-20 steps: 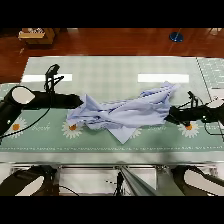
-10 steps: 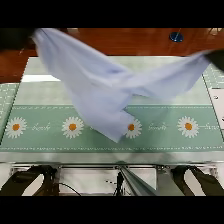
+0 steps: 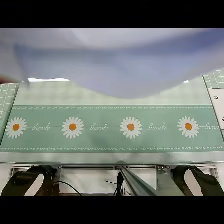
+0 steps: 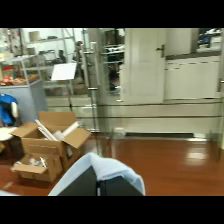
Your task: Fold the shirts.
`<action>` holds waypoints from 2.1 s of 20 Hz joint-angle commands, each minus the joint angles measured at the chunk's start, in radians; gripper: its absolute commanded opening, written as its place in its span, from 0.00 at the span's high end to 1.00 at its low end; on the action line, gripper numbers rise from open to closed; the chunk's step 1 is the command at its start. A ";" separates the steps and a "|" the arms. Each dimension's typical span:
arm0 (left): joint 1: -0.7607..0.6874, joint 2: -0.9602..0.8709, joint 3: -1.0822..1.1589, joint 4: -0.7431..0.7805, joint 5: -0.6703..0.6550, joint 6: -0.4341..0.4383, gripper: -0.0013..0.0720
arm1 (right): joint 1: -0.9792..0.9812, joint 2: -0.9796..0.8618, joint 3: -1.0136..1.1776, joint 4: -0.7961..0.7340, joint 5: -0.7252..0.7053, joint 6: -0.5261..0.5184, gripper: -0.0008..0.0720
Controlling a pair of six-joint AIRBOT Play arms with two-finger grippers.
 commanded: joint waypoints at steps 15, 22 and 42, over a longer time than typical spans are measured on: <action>0.003 0.053 -0.280 0.309 -0.801 -0.265 0.96 | 0.005 -0.013 -0.266 -0.377 0.630 -0.064 0.96; 0.002 -0.242 -0.747 0.190 -0.202 -0.142 0.96 | 0.005 -0.400 -0.512 -0.277 0.338 -0.100 0.96; -0.036 -0.892 -0.747 -0.017 0.515 0.132 0.96 | 0.142 -0.967 -0.512 -0.264 -0.293 -0.189 0.96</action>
